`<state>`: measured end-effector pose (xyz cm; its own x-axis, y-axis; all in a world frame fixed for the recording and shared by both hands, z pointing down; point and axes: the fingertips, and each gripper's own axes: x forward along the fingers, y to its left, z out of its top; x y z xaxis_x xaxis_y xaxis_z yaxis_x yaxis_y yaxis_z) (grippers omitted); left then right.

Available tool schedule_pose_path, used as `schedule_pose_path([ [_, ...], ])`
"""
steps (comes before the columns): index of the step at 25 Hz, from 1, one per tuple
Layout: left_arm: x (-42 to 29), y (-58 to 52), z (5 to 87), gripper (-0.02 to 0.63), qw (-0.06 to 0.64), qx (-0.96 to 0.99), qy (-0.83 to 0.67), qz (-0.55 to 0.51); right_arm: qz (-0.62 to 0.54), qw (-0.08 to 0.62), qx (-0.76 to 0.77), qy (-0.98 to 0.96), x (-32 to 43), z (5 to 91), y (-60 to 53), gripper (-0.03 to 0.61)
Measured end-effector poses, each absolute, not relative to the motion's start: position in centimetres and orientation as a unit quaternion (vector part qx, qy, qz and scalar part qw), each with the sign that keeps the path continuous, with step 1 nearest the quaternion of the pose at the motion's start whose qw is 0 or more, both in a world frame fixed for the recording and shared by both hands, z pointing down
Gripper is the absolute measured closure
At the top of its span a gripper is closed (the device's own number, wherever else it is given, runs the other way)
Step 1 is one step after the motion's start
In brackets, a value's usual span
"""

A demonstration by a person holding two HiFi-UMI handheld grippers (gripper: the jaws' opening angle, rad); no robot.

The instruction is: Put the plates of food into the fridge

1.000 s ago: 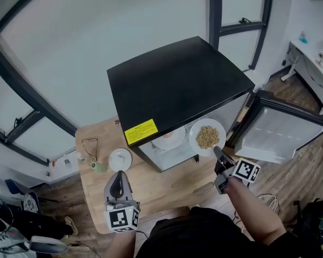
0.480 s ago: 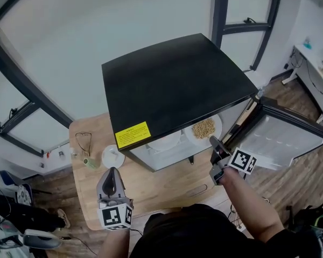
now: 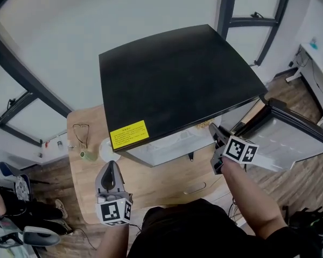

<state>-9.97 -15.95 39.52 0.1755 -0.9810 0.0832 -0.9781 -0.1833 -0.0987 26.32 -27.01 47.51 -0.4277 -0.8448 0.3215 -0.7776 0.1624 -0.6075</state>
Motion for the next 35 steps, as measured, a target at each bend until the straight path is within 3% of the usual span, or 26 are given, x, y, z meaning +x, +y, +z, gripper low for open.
schedule_pose_path([
  [7, -10.5, -15.5, 40.2, 0.611, 0.002, -0.755, 0.652, -0.070, -0.300, -0.071, -0.566, 0.765, 26.7, 48.6, -28.5, 0.452],
  [15, -11.3, -15.1, 40.0, 0.611, 0.000, -0.744, 0.665, -0.067, -0.273, -0.124, -0.580, 0.758, 27.0, 49.3, -30.2, 0.416],
  [17, -11.4, -14.8, 39.9, 0.611, 0.000, -0.741, 0.668, -0.066, -0.285, -0.142, -0.574, 0.754, 26.9, 50.0, -30.2, 0.382],
  [22, -11.6, -14.4, 39.7, 0.611, 0.003, -0.739, 0.671, -0.065, -0.248, -0.172, -0.589, 0.750, 27.1, 50.1, -29.9, 0.382],
  [27, -11.7, -14.2, 39.4, 0.611, 0.007, -0.738, 0.672, -0.060, -0.191, -0.141, -0.608, 0.758, 27.3, 47.7, -29.5, 0.382],
  [35, -12.5, -13.2, 39.4, 0.611, 0.005, -0.745, 0.664, -0.061, -0.152, 0.004, -0.559, 0.815, 24.6, 42.5, -26.2, 0.405],
])
